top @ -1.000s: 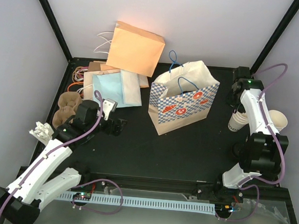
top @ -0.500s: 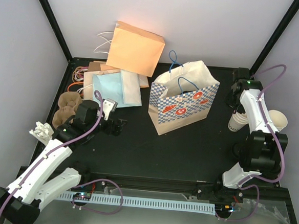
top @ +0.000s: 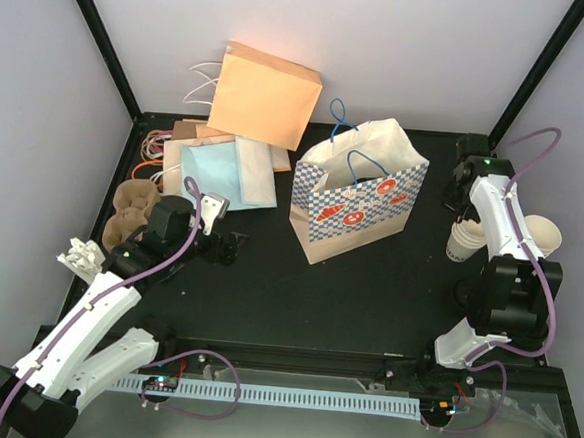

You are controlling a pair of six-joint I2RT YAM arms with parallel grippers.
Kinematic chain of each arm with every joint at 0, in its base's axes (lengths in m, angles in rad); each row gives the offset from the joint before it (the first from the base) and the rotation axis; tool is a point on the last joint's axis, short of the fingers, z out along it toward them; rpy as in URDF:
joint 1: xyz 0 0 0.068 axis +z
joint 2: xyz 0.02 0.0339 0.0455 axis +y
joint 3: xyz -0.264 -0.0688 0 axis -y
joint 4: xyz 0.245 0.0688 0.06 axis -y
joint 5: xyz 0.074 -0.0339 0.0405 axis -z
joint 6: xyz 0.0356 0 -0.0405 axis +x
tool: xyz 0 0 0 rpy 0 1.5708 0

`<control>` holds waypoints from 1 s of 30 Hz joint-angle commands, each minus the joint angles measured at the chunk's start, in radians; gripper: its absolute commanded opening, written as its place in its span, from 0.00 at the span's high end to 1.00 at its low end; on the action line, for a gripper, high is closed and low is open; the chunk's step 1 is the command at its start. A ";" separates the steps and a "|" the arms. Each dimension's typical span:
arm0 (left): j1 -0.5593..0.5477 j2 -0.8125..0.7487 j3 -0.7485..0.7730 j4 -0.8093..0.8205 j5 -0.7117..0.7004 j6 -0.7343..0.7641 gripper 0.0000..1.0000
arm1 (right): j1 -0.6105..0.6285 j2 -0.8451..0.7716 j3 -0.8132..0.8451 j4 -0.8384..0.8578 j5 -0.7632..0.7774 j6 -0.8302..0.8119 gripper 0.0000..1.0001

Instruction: Pack the takeout coffee

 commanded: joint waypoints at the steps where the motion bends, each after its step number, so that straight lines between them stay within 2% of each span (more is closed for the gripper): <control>1: -0.002 -0.003 0.003 0.021 -0.007 0.010 0.01 | -0.011 0.005 -0.004 0.007 0.006 0.001 0.91; 22: -0.002 -0.002 0.003 0.024 -0.005 0.010 0.01 | 0.006 -0.058 0.103 -0.089 0.052 -0.014 0.92; 30: -0.002 -0.002 0.003 0.023 -0.005 0.011 0.01 | 0.044 -0.006 0.203 -0.202 0.155 0.017 0.92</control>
